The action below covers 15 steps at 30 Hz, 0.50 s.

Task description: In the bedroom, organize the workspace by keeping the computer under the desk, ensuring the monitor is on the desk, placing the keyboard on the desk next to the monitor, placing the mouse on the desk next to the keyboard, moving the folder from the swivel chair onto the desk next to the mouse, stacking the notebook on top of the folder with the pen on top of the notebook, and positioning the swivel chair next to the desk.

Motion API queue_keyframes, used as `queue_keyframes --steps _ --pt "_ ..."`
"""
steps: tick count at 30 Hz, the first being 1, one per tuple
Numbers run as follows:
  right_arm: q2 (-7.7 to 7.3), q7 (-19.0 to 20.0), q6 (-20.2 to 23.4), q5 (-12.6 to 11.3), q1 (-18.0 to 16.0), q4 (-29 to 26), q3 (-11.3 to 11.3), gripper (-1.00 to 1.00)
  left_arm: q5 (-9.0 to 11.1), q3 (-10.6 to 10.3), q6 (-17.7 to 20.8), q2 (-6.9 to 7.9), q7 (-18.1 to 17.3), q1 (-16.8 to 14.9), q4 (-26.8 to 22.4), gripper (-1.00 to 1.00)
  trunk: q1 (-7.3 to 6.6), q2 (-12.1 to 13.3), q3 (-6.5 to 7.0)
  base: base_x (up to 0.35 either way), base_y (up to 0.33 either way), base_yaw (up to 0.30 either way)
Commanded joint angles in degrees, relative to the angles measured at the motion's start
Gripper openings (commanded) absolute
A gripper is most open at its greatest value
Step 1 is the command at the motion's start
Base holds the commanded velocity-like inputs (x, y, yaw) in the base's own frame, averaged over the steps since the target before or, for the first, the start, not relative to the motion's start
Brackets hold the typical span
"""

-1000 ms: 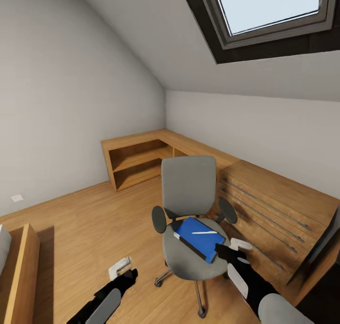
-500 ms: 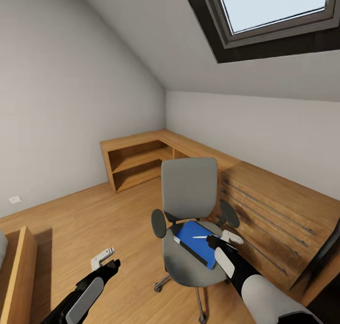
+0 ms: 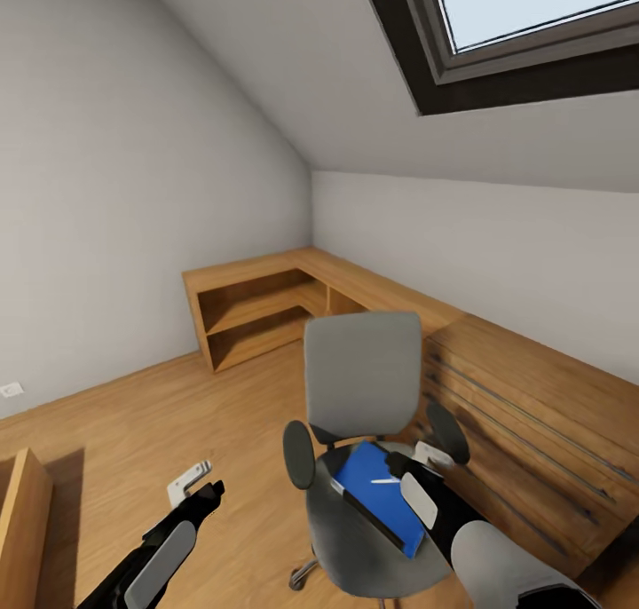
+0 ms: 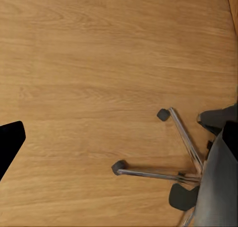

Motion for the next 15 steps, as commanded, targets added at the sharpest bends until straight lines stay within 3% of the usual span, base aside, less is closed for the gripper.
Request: queue_keyframes --steps 1,9,13,15 --pt "0.14 -0.51 0.31 -0.23 -0.03 -0.1 0.45 1.0 0.17 -0.21 -0.07 0.1 0.4 -0.05 -0.1 1.0 0.04 -0.05 -0.08 0.333 0.104 0.0" --pt "0.6 -0.55 0.14 -0.23 -0.03 0.02 0.32 1.0 0.29 -0.23 -0.37 0.08 0.31 -0.05 -0.02 1.0 0.04 -0.05 -0.08 0.319 0.115 0.0" --pt "0.37 -0.75 0.16 -1.15 -0.03 0.5 -0.41 1.0 0.26 -0.25 -0.4 0.06 0.3 -0.05 -0.11 1.0 0.04 -0.05 -0.08 0.101 0.025 0.0" --pt "0.27 -0.82 0.15 -2.95 -0.03 1.82 -1.77 1.0 0.23 -0.24 -0.51 0.06 0.4 -0.05 -0.28 1.0 0.04 -0.05 -0.08 0.029 0.007 0.0"
